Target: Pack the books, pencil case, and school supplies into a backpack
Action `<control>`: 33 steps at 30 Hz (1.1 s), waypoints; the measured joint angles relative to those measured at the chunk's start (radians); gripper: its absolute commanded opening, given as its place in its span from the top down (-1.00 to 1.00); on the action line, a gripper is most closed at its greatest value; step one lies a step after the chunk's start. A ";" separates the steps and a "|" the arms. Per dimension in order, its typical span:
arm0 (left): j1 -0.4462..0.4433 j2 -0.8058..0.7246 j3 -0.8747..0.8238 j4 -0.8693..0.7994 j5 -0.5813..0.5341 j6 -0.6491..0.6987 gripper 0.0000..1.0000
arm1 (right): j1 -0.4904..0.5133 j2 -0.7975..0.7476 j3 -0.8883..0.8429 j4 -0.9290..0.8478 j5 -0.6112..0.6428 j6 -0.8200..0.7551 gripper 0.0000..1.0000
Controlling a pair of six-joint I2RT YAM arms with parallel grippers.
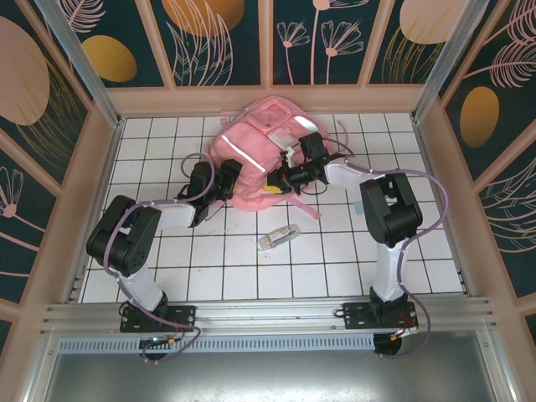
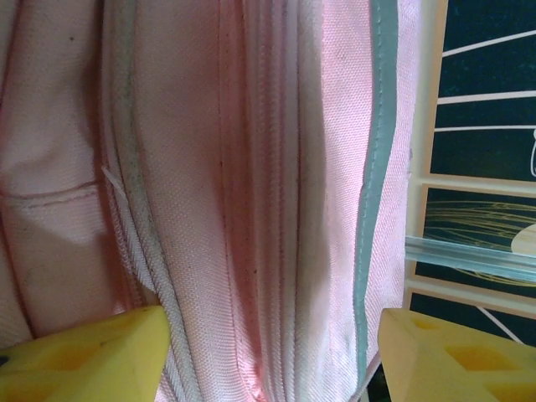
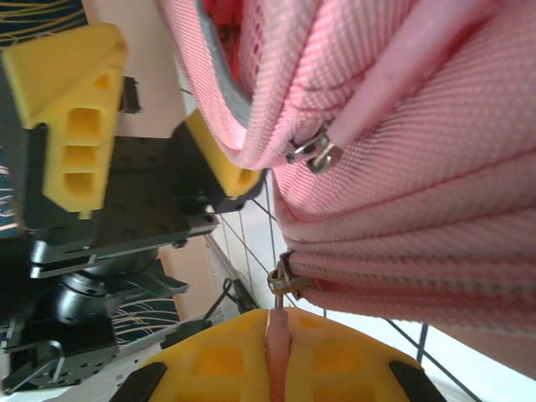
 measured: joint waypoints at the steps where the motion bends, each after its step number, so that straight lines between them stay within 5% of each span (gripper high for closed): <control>1: 0.000 -0.002 0.000 0.001 0.001 -0.002 -0.42 | 0.000 -0.006 -0.008 0.020 -0.006 0.018 1.00; 11: 0.011 0.067 0.018 -0.010 -0.049 0.077 -0.20 | -0.023 -0.014 -0.040 -0.029 -0.026 -0.058 1.00; 21: 0.071 0.132 0.043 0.045 0.008 0.130 -0.21 | -0.200 0.014 0.034 -0.247 0.158 -0.333 1.00; 33: 0.090 0.117 0.053 -0.002 -0.018 0.193 -0.21 | -0.219 0.093 0.224 -0.450 0.346 -0.496 1.00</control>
